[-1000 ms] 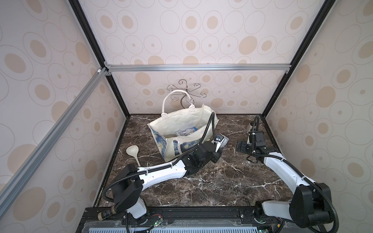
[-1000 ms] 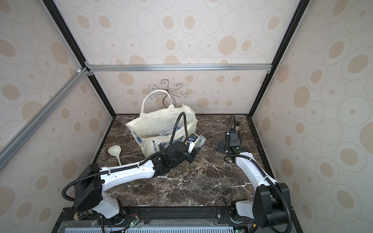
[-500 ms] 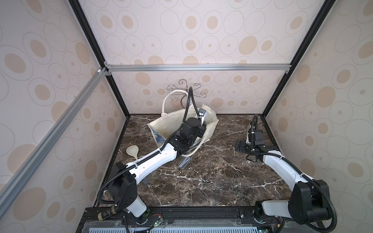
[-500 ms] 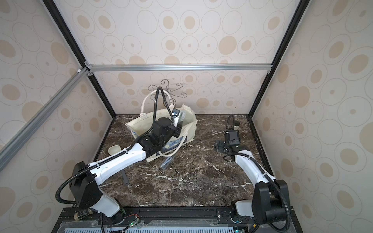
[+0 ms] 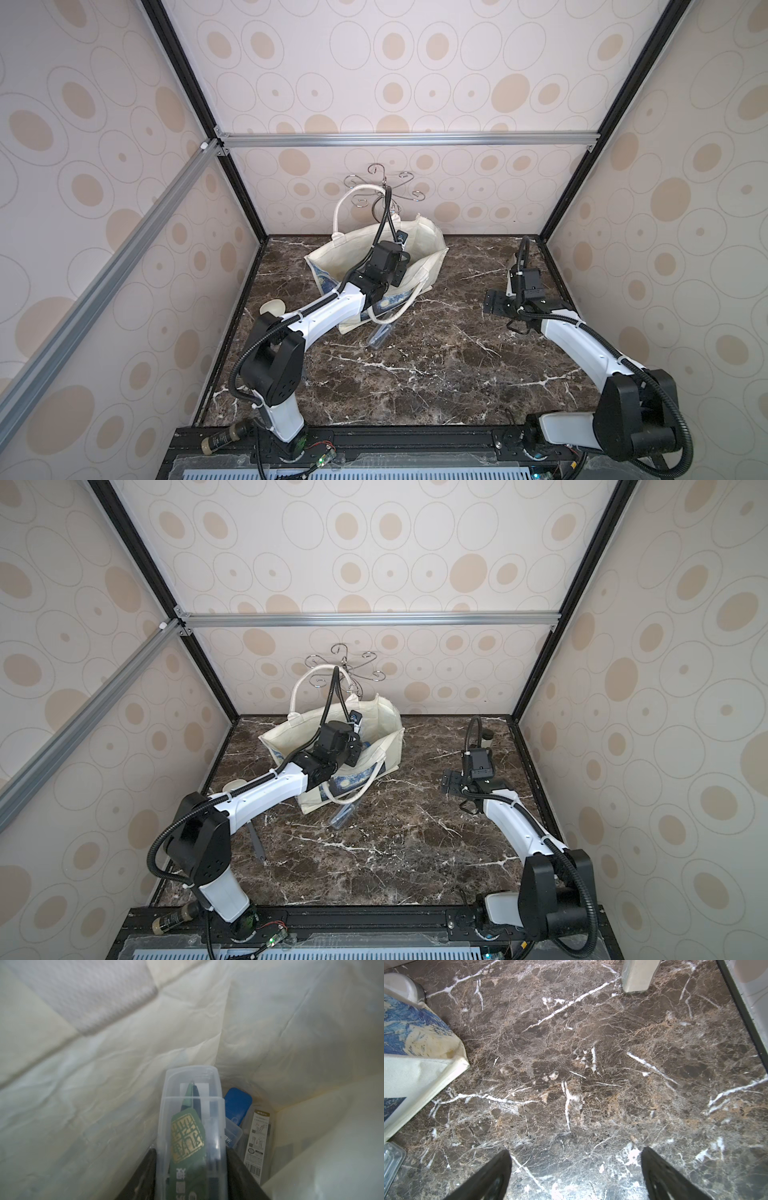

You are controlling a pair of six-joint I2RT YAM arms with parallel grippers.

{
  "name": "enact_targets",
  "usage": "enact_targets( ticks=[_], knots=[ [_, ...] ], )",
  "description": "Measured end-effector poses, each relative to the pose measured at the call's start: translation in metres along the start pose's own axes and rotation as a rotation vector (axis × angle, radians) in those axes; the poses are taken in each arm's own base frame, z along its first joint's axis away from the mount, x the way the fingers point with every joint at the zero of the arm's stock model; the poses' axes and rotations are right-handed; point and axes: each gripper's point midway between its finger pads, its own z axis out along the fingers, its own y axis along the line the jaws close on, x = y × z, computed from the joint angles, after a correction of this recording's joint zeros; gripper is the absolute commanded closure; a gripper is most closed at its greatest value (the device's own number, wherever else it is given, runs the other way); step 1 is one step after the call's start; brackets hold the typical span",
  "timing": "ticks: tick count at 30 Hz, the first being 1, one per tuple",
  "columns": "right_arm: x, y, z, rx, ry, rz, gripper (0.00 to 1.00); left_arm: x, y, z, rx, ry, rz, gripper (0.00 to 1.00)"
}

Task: Put the compass set into the canvas bag
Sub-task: Place the compass set in the canvas bag.

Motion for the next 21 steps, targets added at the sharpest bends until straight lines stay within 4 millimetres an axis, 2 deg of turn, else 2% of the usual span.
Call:
enact_targets(
  ticks=[4, 10, 14, 18, 21],
  knots=[
    [0.000, 0.000, 0.000, 0.000, 0.002, -0.003, 0.01, 0.009, -0.004, 0.009, 0.010, 0.039, 0.004, 0.49],
    [0.001, 0.000, 0.000, 0.001, 0.005, -0.006, 0.01, 0.003, -0.002, 0.008, 0.011, 0.031, -0.013, 0.39],
    [0.001, 0.000, 0.000, 0.001, 0.005, -0.006, 0.01, -0.003, -0.001, 0.006, 0.015, 0.020, -0.019, 0.38],
    [0.001, 0.000, 0.000, 0.001, 0.005, -0.006, 0.01, -0.012, -0.004, -0.004, 0.053, -0.002, -0.024, 0.32],
    [0.001, 0.000, 0.000, 0.001, 0.004, -0.006, 0.01, -0.029, -0.007, -0.021, 0.108, -0.050, -0.034, 0.28]
  ],
)
